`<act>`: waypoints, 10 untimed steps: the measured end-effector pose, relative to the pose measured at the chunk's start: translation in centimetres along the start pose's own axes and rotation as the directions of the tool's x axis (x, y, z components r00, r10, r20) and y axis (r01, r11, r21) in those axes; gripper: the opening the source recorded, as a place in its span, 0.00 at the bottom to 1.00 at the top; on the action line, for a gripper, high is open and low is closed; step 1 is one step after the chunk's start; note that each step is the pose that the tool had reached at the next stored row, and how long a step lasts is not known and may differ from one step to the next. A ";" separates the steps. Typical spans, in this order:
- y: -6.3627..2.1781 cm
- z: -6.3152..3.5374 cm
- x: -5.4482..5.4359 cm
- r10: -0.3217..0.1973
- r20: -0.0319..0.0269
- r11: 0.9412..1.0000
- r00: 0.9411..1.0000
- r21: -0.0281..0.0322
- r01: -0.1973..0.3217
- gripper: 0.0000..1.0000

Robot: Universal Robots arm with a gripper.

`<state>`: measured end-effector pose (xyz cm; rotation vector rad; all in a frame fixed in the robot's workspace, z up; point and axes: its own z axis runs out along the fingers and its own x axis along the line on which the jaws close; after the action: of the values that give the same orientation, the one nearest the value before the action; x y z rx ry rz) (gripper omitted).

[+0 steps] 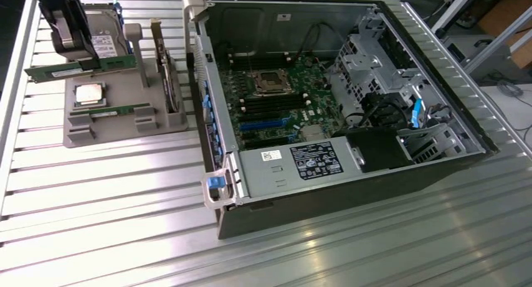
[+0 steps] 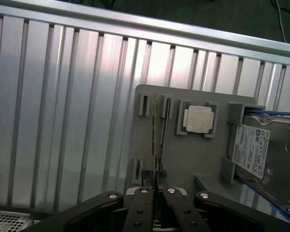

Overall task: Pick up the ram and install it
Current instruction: 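Pick up the ram and move it above insertion slot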

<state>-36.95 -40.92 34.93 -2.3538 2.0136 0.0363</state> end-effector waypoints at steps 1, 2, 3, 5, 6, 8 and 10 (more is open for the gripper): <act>0.00 -0.06 0.0 0.000 0.000 1.000 1.000 0.000 0.000 0.13; 0.01 -0.11 0.0 0.000 0.000 1.000 1.000 0.000 0.000 0.13; 0.01 -0.14 0.1 0.000 0.000 1.000 1.000 0.000 0.000 0.13; 0.01 -0.21 0.1 0.000 0.000 1.000 1.000 0.000 0.000 0.13; 0.01 -0.24 0.1 0.000 0.000 1.000 1.000 0.000 0.000 0.13; 0.02 -0.26 0.1 0.000 0.000 1.000 1.000 0.000 0.000 0.13; 0.08 -0.39 0.3 0.000 0.000 1.000 1.000 0.000 0.000 0.13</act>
<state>-36.99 -41.21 35.31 -2.3538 2.0137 0.0363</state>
